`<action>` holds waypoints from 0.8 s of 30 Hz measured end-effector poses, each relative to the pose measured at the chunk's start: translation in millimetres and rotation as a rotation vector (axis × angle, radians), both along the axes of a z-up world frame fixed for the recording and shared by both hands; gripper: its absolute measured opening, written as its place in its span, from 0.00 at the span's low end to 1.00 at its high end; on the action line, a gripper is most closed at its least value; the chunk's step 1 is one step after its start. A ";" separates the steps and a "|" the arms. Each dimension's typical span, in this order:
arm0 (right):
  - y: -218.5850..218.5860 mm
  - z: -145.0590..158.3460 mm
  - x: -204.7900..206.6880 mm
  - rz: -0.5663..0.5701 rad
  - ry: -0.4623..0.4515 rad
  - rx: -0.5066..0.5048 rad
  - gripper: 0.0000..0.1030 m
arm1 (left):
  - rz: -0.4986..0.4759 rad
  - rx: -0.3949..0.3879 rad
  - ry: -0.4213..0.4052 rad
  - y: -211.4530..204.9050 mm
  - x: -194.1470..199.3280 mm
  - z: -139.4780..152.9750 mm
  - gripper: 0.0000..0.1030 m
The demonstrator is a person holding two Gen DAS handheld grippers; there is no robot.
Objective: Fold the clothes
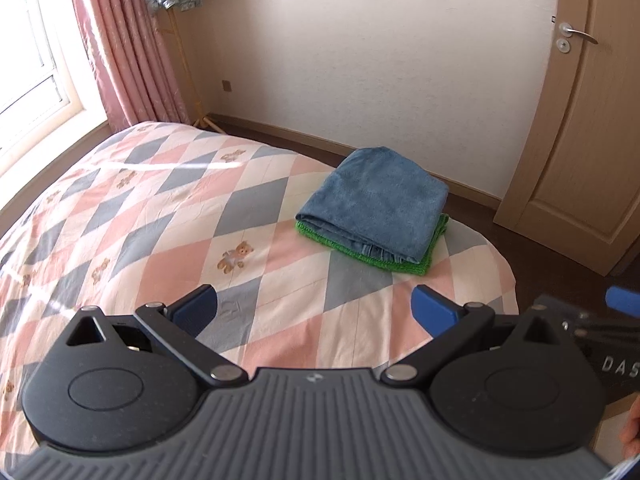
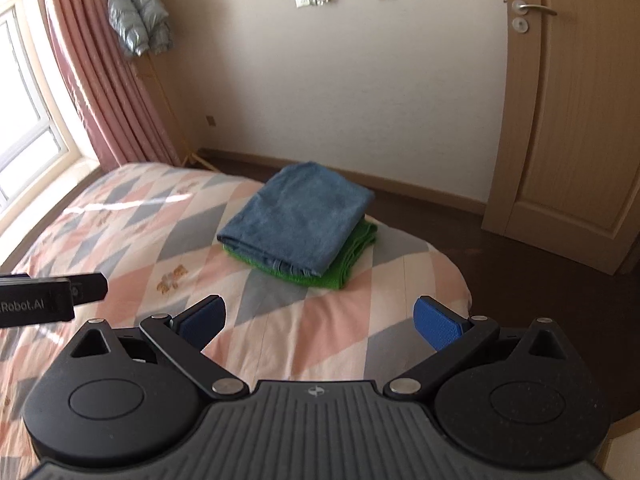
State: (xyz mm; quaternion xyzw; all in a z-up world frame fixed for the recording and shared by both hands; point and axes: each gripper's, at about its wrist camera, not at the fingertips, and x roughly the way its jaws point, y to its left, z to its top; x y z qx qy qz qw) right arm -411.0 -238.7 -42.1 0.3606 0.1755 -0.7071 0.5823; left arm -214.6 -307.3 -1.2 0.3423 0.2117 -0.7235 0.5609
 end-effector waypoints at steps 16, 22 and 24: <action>-46.8 -39.4 22.1 0.008 0.014 0.203 1.00 | 0.020 0.116 -0.050 -47.7 7.8 -36.2 0.99; -67.8 -41.8 23.5 0.007 0.029 0.228 1.00 | 0.017 0.143 -0.064 -69.5 3.8 -50.5 0.99; -74.6 -43.5 23.1 0.007 0.037 0.235 1.00 | 0.014 0.153 -0.068 -76.7 2.3 -55.3 0.99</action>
